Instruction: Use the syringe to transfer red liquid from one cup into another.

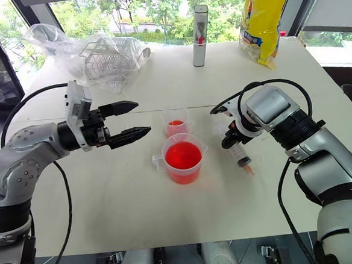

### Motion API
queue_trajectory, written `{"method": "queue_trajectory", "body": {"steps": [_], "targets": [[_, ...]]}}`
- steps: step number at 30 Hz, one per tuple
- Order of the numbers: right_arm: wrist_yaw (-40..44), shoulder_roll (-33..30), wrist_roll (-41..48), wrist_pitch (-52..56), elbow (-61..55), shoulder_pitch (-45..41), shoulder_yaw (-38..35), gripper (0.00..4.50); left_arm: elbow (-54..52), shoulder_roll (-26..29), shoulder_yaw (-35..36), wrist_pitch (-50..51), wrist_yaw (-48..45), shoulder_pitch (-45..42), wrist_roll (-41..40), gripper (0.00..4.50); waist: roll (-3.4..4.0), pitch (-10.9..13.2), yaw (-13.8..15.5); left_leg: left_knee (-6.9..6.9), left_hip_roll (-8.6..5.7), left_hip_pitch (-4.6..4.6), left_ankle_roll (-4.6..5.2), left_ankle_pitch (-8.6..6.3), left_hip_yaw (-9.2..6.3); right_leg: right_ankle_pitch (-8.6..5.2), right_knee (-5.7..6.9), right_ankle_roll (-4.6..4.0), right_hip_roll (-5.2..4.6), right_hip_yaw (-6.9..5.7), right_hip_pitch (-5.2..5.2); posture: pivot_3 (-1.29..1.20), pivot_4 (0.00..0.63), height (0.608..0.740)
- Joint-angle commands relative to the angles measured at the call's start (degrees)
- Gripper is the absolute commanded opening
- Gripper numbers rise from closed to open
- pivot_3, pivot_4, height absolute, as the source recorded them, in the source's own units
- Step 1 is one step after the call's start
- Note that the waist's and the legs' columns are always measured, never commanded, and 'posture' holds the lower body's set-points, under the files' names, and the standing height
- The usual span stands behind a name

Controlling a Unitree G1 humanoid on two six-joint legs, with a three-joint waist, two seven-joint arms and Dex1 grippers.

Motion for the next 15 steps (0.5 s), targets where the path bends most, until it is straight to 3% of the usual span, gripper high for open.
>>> {"method": "queue_trajectory", "body": {"steps": [1, 7, 15], "targets": [[-0.6, 0.0, 0.1, 0.7, -1.7, 1.1, -0.4, 1.4, -0.6, 0.3, 0.4, -1.5, -0.6, -1.2, 0.6, 4.5, 0.0, 0.0, 0.0, 0.0, 0.0, 0.01, 0.0, 0.0, 0.0, 0.0, 0.01, 0.0, 0.0, 0.0, 0.0, 0.0, 0.15, 0.74], [-1.6, -2.1, 1.0, 2.2, -6.4, 2.4, -4.6, 1.4, 1.7, -0.4, -0.9, -2.7, -2.4, -3.3, 1.9, 4.5, -0.08, -0.1, 0.1, 0.0, 0.0, 0.02, 0.0, 0.0, -0.01, 0.0, 0.01, 0.0, 0.0, -0.03, 0.02, 0.0, 0.15, 0.74], [-1.9, -5.7, 4.6, -10.1, -21.5, 5.6, -28.5, 1.4, 8.4, -1.4, -2.1, -5.5, -6.2, -9.6, 3.7, 4.5, -0.01, 0.0, 0.2, -0.03, -0.04, -0.08, 0.0, 0.0, -0.04, 0.0, -0.01, 0.01, 0.01, -0.07, -0.05, 0.0, 0.15, 0.74]]}}
